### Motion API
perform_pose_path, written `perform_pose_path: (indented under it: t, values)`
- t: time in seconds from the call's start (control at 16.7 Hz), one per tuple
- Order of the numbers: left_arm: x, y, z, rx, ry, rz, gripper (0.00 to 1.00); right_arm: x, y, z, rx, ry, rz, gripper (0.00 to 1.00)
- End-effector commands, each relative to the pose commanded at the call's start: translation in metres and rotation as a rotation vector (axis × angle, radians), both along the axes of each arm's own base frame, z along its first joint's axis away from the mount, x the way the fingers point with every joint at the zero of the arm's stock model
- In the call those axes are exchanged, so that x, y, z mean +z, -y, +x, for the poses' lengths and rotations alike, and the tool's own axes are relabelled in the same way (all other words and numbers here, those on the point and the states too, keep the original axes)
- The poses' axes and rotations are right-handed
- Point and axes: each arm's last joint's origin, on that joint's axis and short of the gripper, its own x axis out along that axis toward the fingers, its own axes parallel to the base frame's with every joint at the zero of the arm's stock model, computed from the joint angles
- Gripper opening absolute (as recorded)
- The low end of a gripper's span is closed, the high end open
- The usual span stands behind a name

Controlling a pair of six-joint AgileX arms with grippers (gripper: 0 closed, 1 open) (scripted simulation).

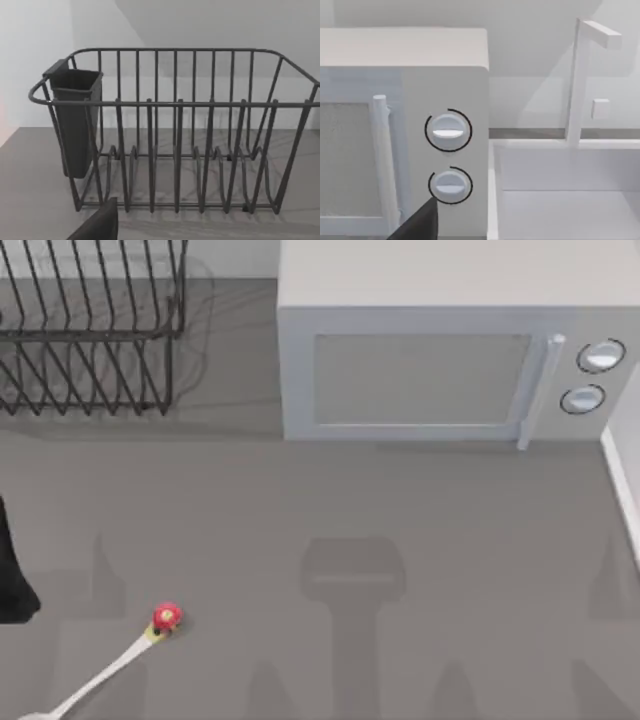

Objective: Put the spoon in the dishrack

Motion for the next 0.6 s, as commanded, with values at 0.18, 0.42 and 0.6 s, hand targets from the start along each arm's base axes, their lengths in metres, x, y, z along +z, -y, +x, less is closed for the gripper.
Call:
perform_pose_path:
  t: [0.18, 0.42, 0.6]
  values:
    - [0.002, 0.001, 0.000, -0.005, -0.013, 0.004, 1.00, 0.000, 0.000, 0.000, 0.000, 0.000, 0.000, 1.00]
    - [0.018, 0.006, 0.004, -0.058, -0.171, 0.056, 1.00, 0.000, 0.000, 0.000, 0.000, 0.000, 0.000, 1.00]
    - [0.031, 0.013, 0.015, -0.133, -0.414, 0.135, 1.00, 0.000, 0.000, 0.000, 0.000, 0.000, 0.000, 1.00]
